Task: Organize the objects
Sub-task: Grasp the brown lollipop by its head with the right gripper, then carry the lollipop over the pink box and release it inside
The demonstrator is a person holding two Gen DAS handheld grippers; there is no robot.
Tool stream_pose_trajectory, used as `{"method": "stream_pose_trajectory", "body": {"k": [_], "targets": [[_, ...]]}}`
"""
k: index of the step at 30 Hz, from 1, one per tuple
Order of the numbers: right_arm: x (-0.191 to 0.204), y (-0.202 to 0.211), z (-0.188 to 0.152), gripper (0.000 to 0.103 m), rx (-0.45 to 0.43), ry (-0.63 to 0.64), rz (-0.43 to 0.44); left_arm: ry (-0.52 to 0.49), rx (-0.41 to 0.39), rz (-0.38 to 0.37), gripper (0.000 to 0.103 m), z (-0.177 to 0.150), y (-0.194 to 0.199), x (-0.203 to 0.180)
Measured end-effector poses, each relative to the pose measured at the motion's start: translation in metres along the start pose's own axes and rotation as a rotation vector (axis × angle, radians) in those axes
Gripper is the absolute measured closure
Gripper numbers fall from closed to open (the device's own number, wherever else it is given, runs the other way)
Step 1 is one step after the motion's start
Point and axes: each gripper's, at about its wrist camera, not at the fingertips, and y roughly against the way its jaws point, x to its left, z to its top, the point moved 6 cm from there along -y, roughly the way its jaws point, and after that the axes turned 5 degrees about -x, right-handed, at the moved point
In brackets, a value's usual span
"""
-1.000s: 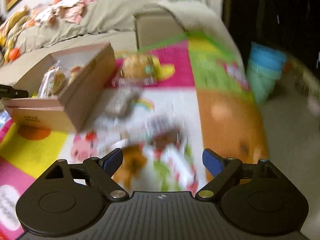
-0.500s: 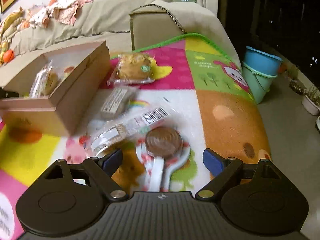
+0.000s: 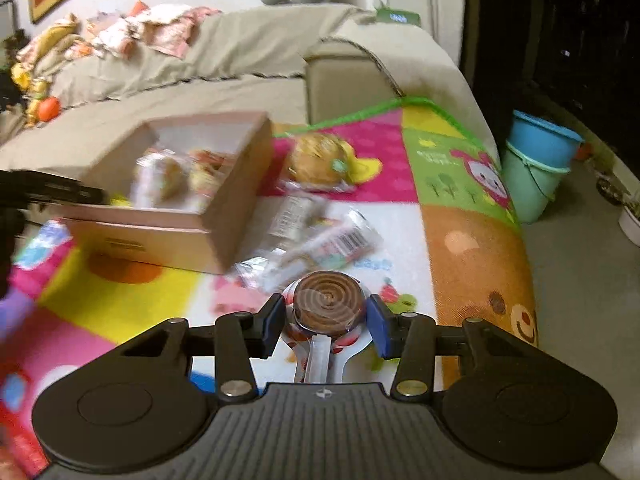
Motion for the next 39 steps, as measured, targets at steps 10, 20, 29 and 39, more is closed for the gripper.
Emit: {"method": "stream_pose_trajectory", "body": {"k": [10,20,29,39], "targets": [[0.063,0.043,0.093,0.059,-0.235,0.034,0.193,0.01,-0.003,-0.01,0.089,0.0,0.0,0.0],[0.097,-0.009,0.158,0.059,-0.283,-0.037,0.269,0.009,-0.001,-0.018,0.089,0.0,0.001,0.0],[0.083,-0.036,0.15,0.047,-0.251,-0.089,0.224,0.009,0.001,-0.021,0.089,0.0,0.0,0.0],[0.049,-0.034,0.114,0.033,-0.21,-0.068,0.107,0.003,0.001,-0.014,0.089,-0.001,-0.001,-0.001]]}}
